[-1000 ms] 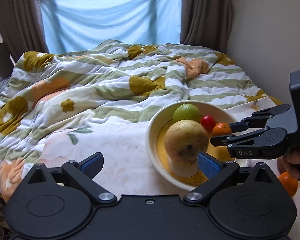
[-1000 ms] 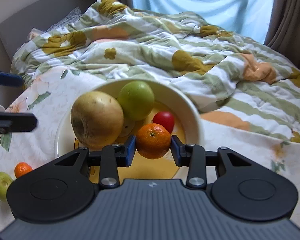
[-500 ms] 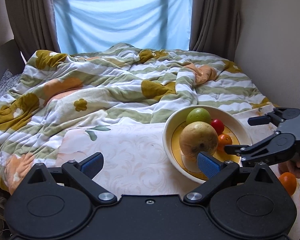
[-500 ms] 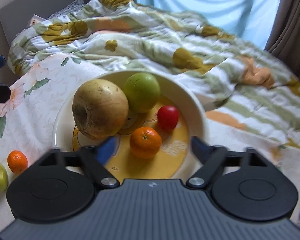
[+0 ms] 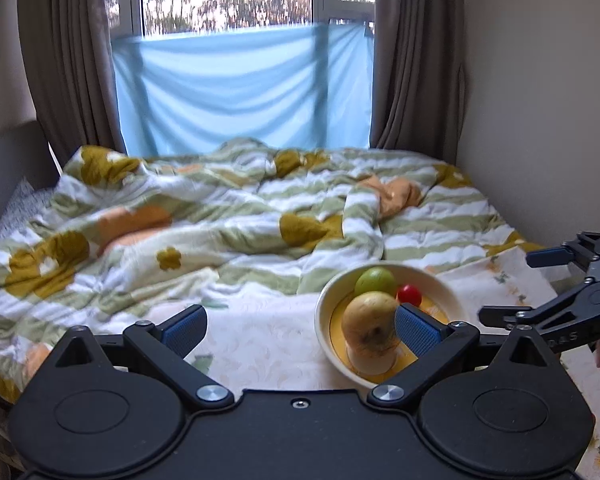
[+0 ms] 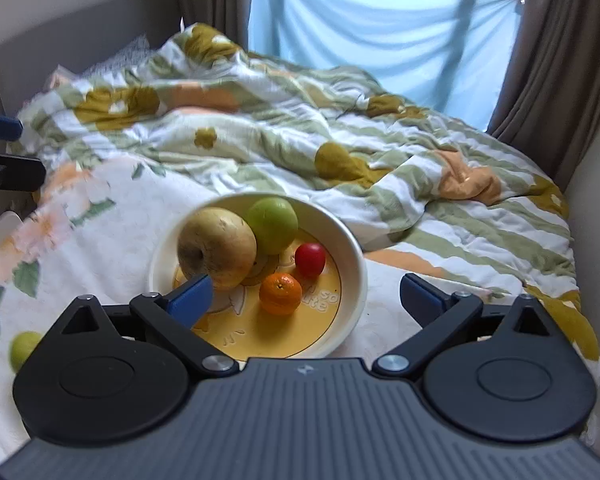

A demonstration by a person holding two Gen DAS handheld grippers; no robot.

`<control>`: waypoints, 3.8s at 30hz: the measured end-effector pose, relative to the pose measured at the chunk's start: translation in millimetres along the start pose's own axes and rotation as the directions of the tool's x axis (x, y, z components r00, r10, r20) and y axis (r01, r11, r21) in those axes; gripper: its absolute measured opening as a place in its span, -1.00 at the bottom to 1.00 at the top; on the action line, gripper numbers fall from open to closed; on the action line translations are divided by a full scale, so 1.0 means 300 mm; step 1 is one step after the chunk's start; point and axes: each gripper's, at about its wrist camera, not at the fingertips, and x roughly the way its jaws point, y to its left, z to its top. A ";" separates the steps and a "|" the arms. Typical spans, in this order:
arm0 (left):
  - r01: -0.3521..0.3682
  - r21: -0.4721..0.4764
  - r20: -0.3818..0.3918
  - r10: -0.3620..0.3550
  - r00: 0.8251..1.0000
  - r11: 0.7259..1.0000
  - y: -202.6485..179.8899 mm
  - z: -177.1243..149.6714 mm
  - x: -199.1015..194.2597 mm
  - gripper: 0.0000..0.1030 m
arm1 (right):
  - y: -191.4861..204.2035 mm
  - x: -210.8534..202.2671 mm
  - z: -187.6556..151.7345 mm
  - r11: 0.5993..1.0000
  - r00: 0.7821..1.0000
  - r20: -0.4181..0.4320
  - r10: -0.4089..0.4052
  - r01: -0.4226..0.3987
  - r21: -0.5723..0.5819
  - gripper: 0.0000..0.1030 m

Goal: Organize fruits
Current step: 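Move the left tool back to the table and grasp the green pomelo, then lift the green pomelo with the left tool while the right tool grasps a large orange, then carry both fruits over the white bowl and open the left tool to drop the pomelo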

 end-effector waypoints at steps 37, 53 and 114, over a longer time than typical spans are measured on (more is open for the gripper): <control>-0.113 -0.084 -0.052 0.109 0.993 0.990 -0.095 -0.479 -0.081 0.83 | -0.100 -0.311 -0.469 0.966 0.988 -0.026 -0.155 0.157 0.207 1.00; -0.050 -0.054 -0.150 0.042 0.988 0.997 -0.074 -0.586 0.061 0.11 | -0.114 -0.137 -0.583 0.937 0.984 -0.083 -0.156 0.174 0.302 1.00; 0.102 0.036 0.011 -0.102 0.995 0.994 -0.143 -0.185 -0.165 0.10 | -0.022 -0.329 -0.179 0.956 0.989 0.011 -0.148 0.140 0.256 0.42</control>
